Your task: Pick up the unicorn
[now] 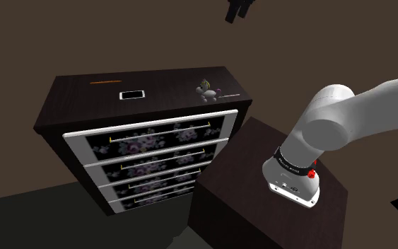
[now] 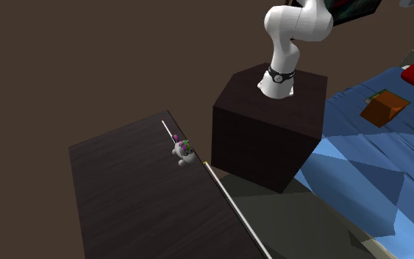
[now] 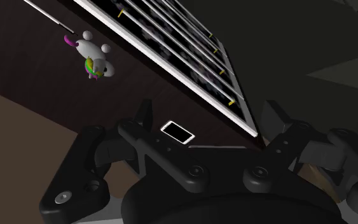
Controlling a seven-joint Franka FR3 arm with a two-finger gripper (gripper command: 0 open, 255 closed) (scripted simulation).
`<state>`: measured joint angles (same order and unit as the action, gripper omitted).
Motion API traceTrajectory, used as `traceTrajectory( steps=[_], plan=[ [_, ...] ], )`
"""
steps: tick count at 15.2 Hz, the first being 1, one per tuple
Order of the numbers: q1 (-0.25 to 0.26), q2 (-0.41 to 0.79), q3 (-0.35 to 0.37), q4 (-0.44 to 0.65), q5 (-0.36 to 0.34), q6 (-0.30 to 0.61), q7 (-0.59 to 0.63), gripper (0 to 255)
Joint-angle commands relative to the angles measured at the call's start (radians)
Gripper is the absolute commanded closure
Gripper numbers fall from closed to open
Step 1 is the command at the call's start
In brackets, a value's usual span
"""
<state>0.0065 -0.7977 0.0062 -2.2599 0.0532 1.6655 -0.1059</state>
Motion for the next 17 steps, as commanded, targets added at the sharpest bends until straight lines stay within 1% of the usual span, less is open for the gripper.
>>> traceTrajectory(
  steps=[1,9,17],
  plan=[
    [0.000,0.000,0.000,0.000,0.000,0.000,0.000,0],
    [-0.012,0.089,-0.110,-0.145,-0.060,0.187,-0.170,0],
    [-0.022,0.267,-0.224,-0.211,-0.105,0.390,-0.340,0]
  ],
)
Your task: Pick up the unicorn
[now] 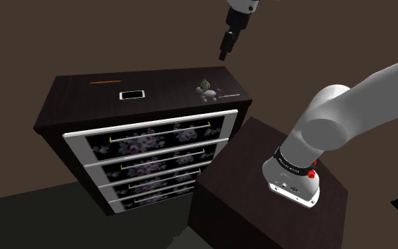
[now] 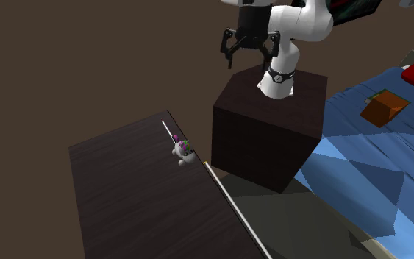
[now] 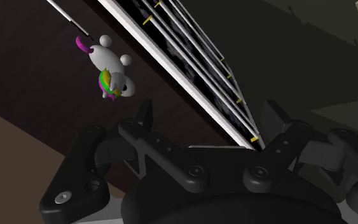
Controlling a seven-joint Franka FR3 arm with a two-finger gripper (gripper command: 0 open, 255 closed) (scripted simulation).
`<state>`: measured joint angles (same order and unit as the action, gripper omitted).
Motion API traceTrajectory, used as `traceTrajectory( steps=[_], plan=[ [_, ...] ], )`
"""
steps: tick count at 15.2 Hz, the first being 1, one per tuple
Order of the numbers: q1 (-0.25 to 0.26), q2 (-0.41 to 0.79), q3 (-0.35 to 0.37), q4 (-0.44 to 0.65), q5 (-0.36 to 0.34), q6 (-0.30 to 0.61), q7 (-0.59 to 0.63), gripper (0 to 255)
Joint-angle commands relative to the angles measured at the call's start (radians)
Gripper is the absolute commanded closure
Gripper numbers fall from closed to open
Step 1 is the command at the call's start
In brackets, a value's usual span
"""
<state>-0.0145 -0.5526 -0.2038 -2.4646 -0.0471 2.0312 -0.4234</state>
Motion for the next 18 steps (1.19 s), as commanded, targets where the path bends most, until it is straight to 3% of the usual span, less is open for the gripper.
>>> traceTrajectory(
  steps=[1,10,18],
  plan=[
    [-0.002,0.051,-0.028,-0.008,-0.008,0.050,-0.044,0],
    [0.006,0.358,-0.150,0.032,0.021,0.267,-0.263,0],
    [-0.014,0.685,-0.197,0.160,0.160,0.405,-0.502,0]
  ],
)
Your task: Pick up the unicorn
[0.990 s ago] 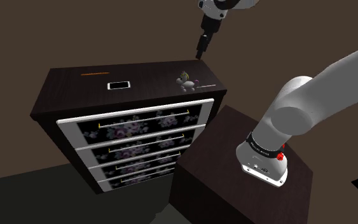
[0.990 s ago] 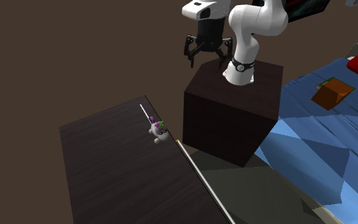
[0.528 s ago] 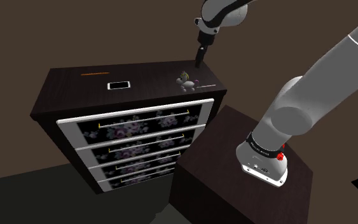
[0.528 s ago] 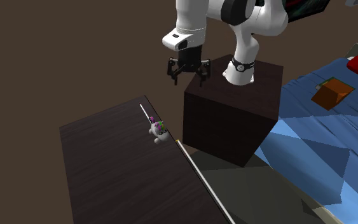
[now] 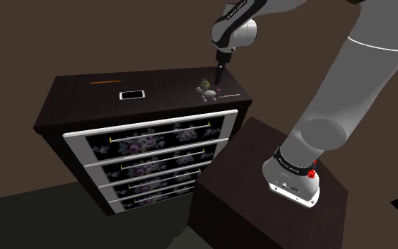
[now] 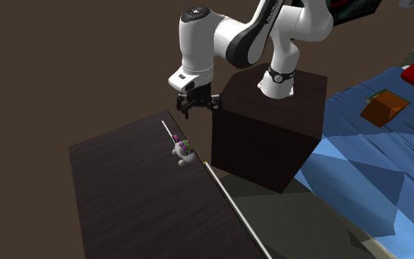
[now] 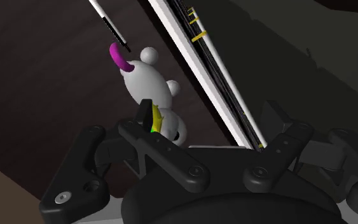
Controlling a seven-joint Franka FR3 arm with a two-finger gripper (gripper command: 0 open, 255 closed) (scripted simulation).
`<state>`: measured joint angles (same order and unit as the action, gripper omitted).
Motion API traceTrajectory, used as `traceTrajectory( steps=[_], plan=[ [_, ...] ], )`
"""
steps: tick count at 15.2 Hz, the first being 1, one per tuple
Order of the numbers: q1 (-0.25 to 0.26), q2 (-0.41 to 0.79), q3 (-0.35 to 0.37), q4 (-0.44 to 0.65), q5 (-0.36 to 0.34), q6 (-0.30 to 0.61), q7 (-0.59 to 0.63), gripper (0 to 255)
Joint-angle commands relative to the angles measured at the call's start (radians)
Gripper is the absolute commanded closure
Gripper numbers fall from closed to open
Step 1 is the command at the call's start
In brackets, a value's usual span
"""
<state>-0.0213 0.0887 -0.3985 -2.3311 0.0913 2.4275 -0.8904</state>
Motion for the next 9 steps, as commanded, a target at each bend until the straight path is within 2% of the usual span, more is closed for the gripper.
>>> traceTrajectory(
  steps=[1,9],
  plan=[
    [-0.016,0.086,0.000,0.049,0.042,0.021,-0.065,0],
    [-0.124,0.411,0.059,0.268,0.154,0.076,-0.249,0]
  ],
)
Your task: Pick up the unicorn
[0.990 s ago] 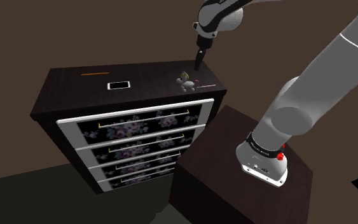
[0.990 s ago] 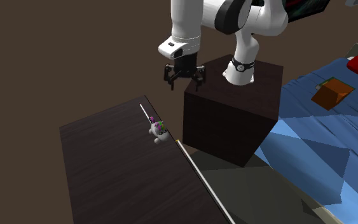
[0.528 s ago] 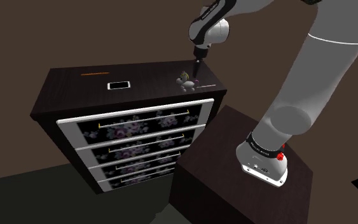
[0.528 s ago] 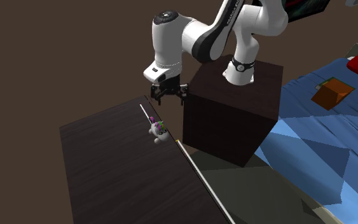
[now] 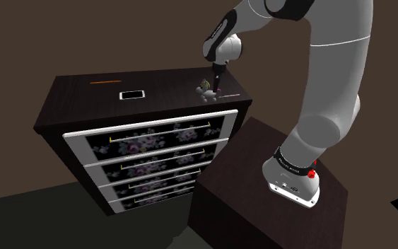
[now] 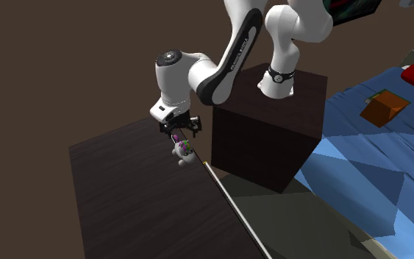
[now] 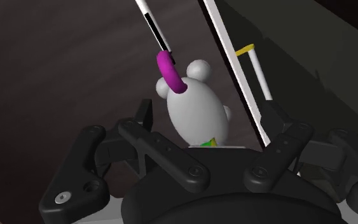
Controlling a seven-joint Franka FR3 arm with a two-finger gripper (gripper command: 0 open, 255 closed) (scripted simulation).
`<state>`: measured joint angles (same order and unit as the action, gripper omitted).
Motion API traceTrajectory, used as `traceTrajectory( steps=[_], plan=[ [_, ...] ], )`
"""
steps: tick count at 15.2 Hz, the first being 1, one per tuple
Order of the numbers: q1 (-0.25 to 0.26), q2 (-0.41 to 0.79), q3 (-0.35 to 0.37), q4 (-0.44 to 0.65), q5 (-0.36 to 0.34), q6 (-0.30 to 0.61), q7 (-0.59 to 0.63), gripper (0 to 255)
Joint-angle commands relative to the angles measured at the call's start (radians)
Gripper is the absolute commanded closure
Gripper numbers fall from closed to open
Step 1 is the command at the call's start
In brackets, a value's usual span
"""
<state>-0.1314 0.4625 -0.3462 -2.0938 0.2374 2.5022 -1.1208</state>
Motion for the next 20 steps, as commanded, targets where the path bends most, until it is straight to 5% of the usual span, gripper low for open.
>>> traceTrajectory(
  steps=[1,10,11,20],
  plan=[
    [-0.018,0.046,0.009,0.038,0.009,0.002,-0.022,0],
    [-0.044,0.133,0.044,0.055,0.048,0.070,-0.047,0],
    [-0.044,0.134,0.044,0.056,0.048,0.070,-0.048,255],
    [-0.044,0.133,0.044,0.055,0.048,0.070,-0.047,255]
  ],
)
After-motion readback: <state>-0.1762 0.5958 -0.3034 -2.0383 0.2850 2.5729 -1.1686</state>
